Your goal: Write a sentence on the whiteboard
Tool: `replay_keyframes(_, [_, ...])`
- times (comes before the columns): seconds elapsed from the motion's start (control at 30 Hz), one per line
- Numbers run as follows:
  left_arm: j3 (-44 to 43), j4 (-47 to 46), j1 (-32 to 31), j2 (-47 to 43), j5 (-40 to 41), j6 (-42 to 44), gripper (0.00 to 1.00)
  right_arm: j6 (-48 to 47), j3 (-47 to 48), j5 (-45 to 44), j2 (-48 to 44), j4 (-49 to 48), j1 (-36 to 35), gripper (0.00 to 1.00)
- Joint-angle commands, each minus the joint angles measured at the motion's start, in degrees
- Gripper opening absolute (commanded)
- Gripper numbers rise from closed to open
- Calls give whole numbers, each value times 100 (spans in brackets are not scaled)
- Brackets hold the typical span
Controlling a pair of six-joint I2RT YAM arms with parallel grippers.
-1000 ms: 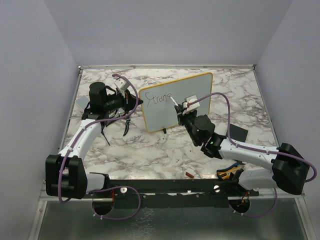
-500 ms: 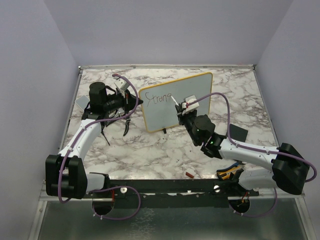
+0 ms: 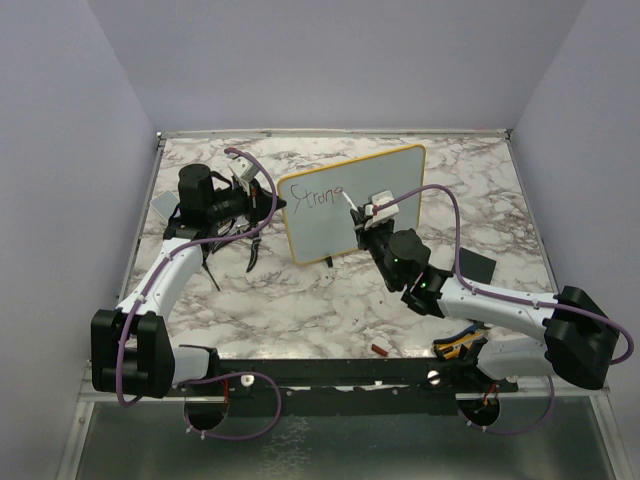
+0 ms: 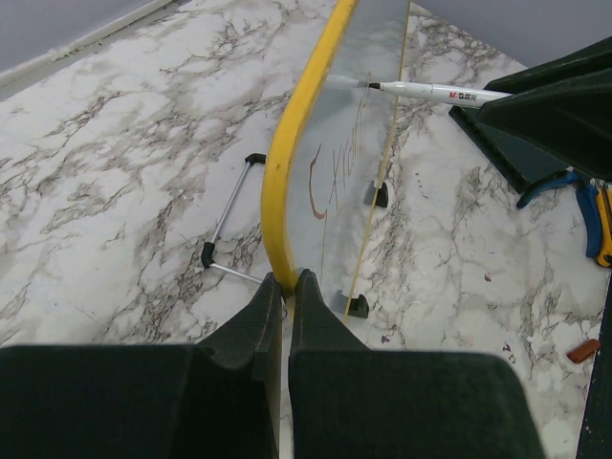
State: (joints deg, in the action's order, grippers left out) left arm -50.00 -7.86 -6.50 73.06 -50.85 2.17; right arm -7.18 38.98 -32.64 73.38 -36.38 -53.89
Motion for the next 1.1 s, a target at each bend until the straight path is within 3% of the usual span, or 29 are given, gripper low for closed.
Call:
replay_keyframes(0.0, [87,171,9,-29,225,308,0,261,-123,-194,30,129,32,1])
replay_keyframes(0.33, [87,173,10,-37,228,301,0,697,-369,38,-50,468,28,1])
replay_keyframes(0.83, [82,171,13,-30,240,301,0,674,-204,394,194,316,-117,1])
replay_keyframes(1.07, [95,175,9,-41,290,314,0,590,-196,379,-110,171,-189,1])
